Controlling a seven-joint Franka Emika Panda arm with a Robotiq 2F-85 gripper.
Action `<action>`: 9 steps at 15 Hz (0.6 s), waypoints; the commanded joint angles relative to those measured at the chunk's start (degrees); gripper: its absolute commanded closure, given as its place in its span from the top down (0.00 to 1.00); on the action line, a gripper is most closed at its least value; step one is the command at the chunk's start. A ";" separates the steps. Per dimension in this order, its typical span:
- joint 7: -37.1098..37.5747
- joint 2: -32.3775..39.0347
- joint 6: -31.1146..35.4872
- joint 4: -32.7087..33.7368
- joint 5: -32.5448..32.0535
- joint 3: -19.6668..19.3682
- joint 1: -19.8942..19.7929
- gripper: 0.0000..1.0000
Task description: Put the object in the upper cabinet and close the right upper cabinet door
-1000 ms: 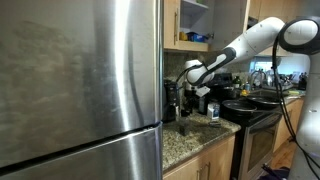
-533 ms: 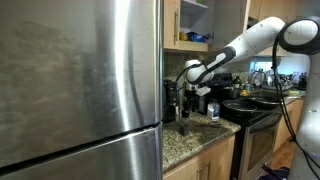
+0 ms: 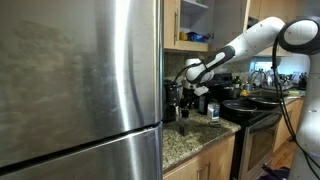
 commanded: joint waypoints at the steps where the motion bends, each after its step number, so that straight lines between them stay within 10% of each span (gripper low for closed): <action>1: 3.18 -1.85 -6.56 0.29 -1.79 0.61 -0.70 1.00; 9: 5.82 -3.31 -6.70 -0.15 -2.97 0.72 -0.72 1.00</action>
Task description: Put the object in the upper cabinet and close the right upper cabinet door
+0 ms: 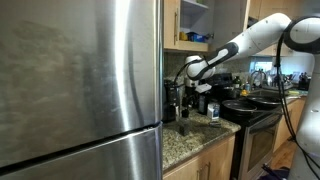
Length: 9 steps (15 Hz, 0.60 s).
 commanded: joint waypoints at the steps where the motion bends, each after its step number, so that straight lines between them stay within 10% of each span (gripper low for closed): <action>1: 2.23 -1.04 4.58 -1.14 -3.90 0.63 -0.75 1.00; 9: 2.27 -1.72 7.41 -0.44 -0.59 1.13 -0.48 1.00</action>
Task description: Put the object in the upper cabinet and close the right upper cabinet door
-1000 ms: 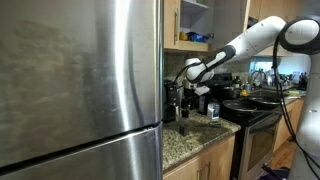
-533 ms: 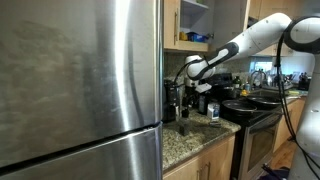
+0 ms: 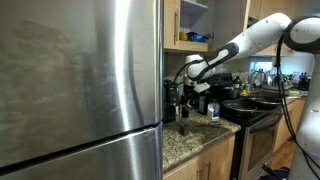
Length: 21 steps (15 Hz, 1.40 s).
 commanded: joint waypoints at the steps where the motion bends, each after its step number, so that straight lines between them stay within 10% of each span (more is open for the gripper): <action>1: -0.16 -2.23 4.23 -0.89 2.40 0.95 -0.52 1.00; 16: 1.79 8.55 2.22 0.70 2.94 1.16 -0.36 1.00; 17: 2.16 9.23 2.38 0.86 2.89 1.16 -0.30 0.79; 21: 3.32 9.05 3.29 0.26 1.86 0.90 -0.16 0.52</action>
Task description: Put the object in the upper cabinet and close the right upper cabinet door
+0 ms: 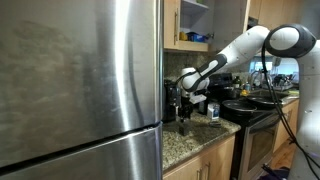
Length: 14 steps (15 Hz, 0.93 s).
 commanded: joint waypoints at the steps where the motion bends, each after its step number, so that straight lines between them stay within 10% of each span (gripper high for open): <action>1: 1.58 -0.46 0.60 -0.39 -1.74 0.11 -0.30 0.46; 9: 7.81 -3.93 -0.11 -0.41 -9.45 -0.76 -0.09 0.34; 14: 7.99 -14.02 -1.49 -1.26 -11.30 -0.19 -0.69 0.00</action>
